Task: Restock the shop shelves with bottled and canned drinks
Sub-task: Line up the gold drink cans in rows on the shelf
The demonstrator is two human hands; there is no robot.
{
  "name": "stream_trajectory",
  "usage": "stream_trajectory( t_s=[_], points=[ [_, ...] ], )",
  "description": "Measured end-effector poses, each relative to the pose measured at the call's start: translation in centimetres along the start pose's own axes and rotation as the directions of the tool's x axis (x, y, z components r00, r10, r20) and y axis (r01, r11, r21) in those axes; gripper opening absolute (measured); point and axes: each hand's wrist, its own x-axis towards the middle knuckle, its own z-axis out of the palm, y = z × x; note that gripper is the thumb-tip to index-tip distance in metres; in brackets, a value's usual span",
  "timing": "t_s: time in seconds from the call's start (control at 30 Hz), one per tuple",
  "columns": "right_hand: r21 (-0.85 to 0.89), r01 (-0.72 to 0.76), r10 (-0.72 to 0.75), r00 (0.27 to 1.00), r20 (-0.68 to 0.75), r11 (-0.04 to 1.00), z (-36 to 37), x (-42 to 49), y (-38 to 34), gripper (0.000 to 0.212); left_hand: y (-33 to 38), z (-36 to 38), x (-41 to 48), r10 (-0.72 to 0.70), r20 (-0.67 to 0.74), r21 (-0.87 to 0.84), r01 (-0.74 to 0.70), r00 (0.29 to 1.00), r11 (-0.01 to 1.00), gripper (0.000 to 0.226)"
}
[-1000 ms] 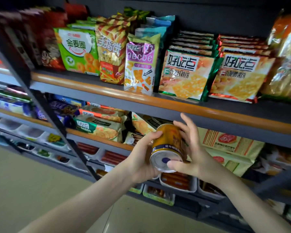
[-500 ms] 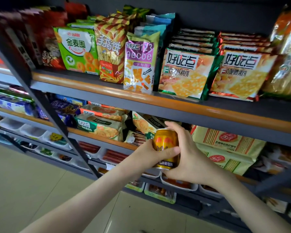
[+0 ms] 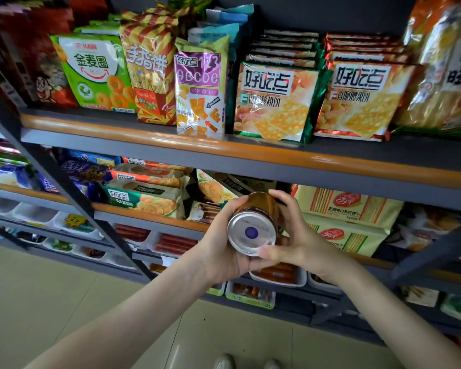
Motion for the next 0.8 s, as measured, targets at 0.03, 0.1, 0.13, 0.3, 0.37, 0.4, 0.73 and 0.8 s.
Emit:
stream_trajectory(
  t_s=[0.03, 0.1, 0.13, 0.3, 0.37, 0.4, 0.73, 0.8],
  points=[
    [-0.011, 0.004, -0.005, 1.0, -0.03, 1.0, 0.2, -0.1, -0.1, 0.094, 0.1, -0.1, 0.0, 0.007, 0.015, 0.028, -0.008, 1.0, 1.0, 0.063],
    [-0.063, 0.021, -0.026, 0.997, -0.078, 0.998, 0.4, -0.5, -0.4, 0.091, 0.5, -0.1, -0.1, 0.02, 0.042, 0.136, -0.026, 0.999, 0.99, 0.065],
    [-0.094, 0.029, -0.038, 0.995, -0.093, 0.995, 0.4, -0.7, -0.5, 0.09, 0.9, -0.2, -0.2, 0.046, 0.037, 0.219, -0.053, 0.998, 0.974, 0.064],
    [-0.479, 0.1, -0.156, 0.985, -0.077, 0.872, 0.3, -0.8, -1.5, 0.106, 2.2, 0.3, -0.9, 0.328, -0.006, 0.747, -0.214, 0.945, 0.63, 0.08],
    [-0.574, 0.149, -0.19, 0.982, -0.012, 0.805, 0.6, -0.7, -2.1, 0.108, 2.6, 0.2, -1.0, 0.362, 0.043, 0.786, -0.255, 0.931, 0.563, 0.072],
    [-0.585, 0.156, -0.189, 0.982, 0.004, 0.796, 0.5, -0.7, -2.6, 0.11, 2.9, 0.0, -1.2, 0.358, 0.084, 0.767, -0.289, 0.93, 0.572, 0.071],
    [-0.757, 0.2, -0.352, 0.935, -0.041, 0.622, -1.6, -0.2, -11.3, 0.089, 7.6, 3.7, -5.1, 0.566, 0.343, 0.757, -0.577, 0.749, 0.305, 0.067],
    [-0.763, 0.233, -0.417, 0.908, -0.052, 0.603, -2.3, 0.1, -13.9, 0.082, 9.1, 5.5, -6.6, 0.661, 0.4, 0.804, -0.59, 0.635, 0.079, 0.073]
  ],
)
